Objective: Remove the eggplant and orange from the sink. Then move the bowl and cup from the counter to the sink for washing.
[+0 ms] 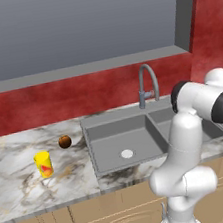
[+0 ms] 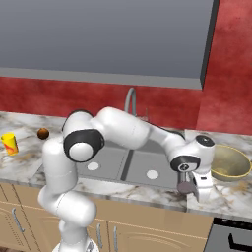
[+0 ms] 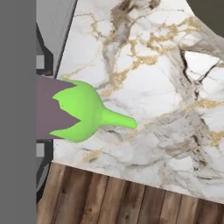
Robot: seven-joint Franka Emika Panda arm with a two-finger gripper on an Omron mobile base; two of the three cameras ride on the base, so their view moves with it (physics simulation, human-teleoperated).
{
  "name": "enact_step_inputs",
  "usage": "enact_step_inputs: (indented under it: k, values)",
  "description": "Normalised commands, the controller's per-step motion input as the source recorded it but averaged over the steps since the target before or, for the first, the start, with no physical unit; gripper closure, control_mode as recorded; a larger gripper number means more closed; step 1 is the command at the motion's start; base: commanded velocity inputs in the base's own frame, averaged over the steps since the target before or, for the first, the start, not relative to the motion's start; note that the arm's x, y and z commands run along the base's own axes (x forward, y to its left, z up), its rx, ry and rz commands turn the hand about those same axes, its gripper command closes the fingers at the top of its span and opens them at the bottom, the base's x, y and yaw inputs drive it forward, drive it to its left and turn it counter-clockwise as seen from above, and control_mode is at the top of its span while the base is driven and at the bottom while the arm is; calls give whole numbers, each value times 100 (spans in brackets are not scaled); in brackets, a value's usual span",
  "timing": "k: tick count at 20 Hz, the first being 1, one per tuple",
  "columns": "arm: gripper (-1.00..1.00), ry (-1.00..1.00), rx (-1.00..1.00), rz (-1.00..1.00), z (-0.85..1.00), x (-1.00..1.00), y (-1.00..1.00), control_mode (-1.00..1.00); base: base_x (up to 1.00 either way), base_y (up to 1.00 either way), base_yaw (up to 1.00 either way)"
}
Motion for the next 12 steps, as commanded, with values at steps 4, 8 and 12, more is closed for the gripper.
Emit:
enact_step_inputs:
  k: [4, 8, 12]
  values:
    - [100, 1, -8, -25, -13, 5, -22, -100, 0, 0, 0]
    - [100, 2, -4, -21, -11, 3, -24, -100, 0, 0, 0]
    - [100, 7, 0, -15, -5, 8, -27, -100, 0, 0, 0]
